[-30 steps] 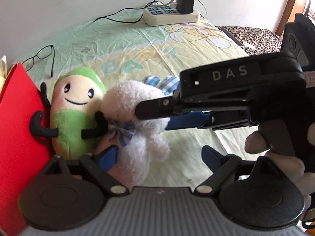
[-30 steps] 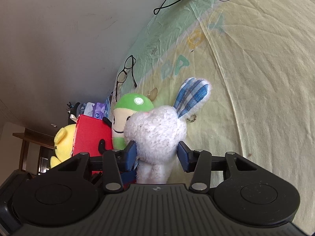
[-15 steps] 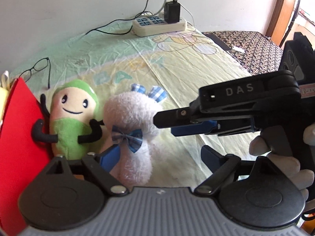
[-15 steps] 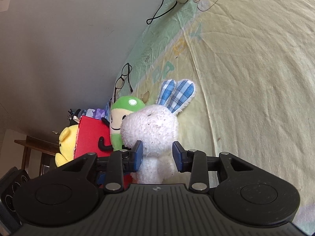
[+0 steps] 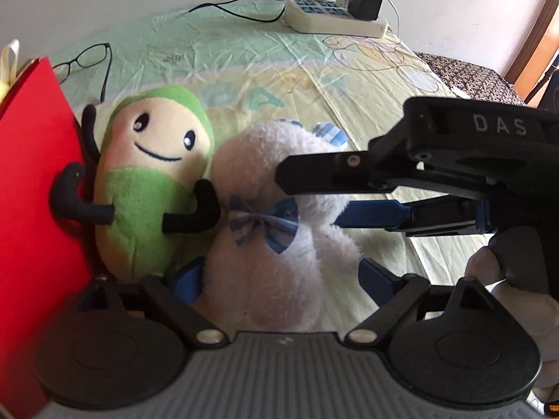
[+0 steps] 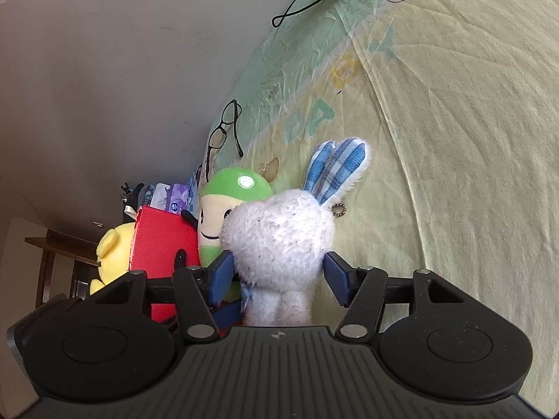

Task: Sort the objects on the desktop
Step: 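Lift the white bunny with both tools off the bed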

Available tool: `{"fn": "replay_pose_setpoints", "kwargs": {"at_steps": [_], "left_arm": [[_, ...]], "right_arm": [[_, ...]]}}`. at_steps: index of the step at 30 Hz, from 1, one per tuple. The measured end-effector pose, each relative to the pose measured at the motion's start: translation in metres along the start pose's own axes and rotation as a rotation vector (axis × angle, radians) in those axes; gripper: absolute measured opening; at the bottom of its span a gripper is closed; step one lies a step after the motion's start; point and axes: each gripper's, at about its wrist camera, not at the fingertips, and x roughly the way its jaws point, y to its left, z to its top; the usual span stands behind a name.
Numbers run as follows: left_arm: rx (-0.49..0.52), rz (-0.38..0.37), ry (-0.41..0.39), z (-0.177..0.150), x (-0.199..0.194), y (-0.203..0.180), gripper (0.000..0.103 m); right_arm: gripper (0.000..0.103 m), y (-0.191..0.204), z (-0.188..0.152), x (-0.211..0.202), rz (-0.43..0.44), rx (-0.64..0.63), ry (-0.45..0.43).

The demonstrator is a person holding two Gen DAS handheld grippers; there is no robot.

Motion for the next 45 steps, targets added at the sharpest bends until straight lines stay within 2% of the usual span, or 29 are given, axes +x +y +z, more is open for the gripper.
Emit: {"fn": "replay_pose_setpoints", "kwargs": {"at_steps": [4, 5, 10, 16, 20, 24, 28, 31, 39, 42, 45], "left_arm": [[-0.003, -0.015, 0.014, 0.004, 0.003, 0.001, 0.087], [0.001, -0.015, 0.013, 0.004, 0.002, 0.0, 0.087], [0.029, -0.018, 0.012, 0.005, -0.001, -0.01, 0.085], [0.051, -0.095, 0.017, 0.0, -0.008, -0.03, 0.085], [0.052, -0.148, 0.008, -0.007, -0.013, -0.035, 0.091], [0.029, -0.152, 0.01, -0.004, -0.008, -0.03, 0.092], [0.007, -0.168, 0.013, -0.003, -0.008, -0.029, 0.081], [0.023, -0.189, 0.01, -0.007, -0.016, -0.035, 0.078], [0.068, -0.22, -0.067, -0.019, -0.055, -0.052, 0.078], [0.089, -0.209, -0.1, -0.025, -0.069, -0.055, 0.078], [0.069, -0.24, -0.112, -0.031, -0.076, -0.05, 0.078]], "right_arm": [[0.065, -0.004, 0.002, 0.003, 0.014, 0.02, -0.008], [0.06, -0.005, 0.002, 0.003, 0.02, 0.013, -0.002], [0.052, -0.007, 0.001, -0.004, 0.03, -0.004, 0.002], [0.05, -0.006, -0.008, -0.027, -0.008, -0.033, -0.027], [0.049, -0.009, -0.017, -0.044, -0.034, -0.054, -0.028], [0.048, -0.014, -0.029, -0.054, -0.034, -0.031, -0.023], [0.047, -0.011, -0.039, -0.063, -0.044, -0.015, -0.04], [0.047, -0.004, -0.043, -0.071, -0.062, -0.038, -0.066], [0.046, 0.016, -0.064, -0.095, -0.075, -0.118, -0.093], [0.047, 0.024, -0.075, -0.1, -0.063, -0.15, -0.105], [0.046, 0.031, -0.081, -0.105, -0.066, -0.159, -0.116]]}}
